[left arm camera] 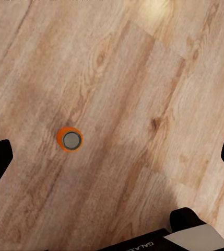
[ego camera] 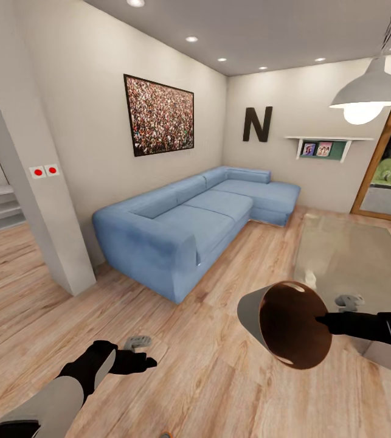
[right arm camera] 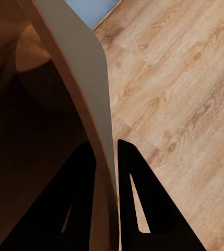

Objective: Put the three can of soda from the living room inside the tash can in the kitchen.

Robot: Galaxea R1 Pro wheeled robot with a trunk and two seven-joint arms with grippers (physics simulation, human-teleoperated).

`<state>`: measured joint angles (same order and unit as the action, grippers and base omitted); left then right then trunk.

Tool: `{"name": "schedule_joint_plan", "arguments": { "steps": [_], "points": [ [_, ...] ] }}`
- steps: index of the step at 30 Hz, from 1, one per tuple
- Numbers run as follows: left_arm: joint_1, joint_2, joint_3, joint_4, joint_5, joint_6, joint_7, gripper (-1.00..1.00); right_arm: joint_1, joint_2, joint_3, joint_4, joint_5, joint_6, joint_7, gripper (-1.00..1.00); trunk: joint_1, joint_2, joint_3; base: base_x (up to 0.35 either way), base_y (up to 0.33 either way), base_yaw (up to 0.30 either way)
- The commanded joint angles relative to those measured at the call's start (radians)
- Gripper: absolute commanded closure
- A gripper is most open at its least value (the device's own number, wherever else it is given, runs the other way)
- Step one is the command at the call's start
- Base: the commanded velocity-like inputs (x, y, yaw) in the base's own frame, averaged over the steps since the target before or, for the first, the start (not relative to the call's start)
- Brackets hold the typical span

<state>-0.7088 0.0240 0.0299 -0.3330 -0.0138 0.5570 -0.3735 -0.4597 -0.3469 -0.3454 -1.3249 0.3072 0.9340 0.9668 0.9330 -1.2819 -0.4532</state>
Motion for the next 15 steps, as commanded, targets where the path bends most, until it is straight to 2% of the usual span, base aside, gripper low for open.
{"name": "schedule_joint_plan", "arguments": {
  "steps": [1, 15],
  "points": [
    [0.0, 0.0, 0.0, 0.0, 0.0, -0.001, 0.0, -1.0, -0.001, 0.0, 0.0, 0.0, -0.022, 0.01, 0.005, 1.0, 0.0, 0.0, 0.0, 0.0, 0.0, 0.0],
    [0.0, 0.0, -0.001, 0.0, 0.0, -0.003, 0.001, -1.0, -0.001, 0.0, 0.001, -0.002, -0.022, 0.009, 0.007, 1.0, 0.0, 0.0, 0.0, 0.0, 0.0, 0.0]
  ]
}}
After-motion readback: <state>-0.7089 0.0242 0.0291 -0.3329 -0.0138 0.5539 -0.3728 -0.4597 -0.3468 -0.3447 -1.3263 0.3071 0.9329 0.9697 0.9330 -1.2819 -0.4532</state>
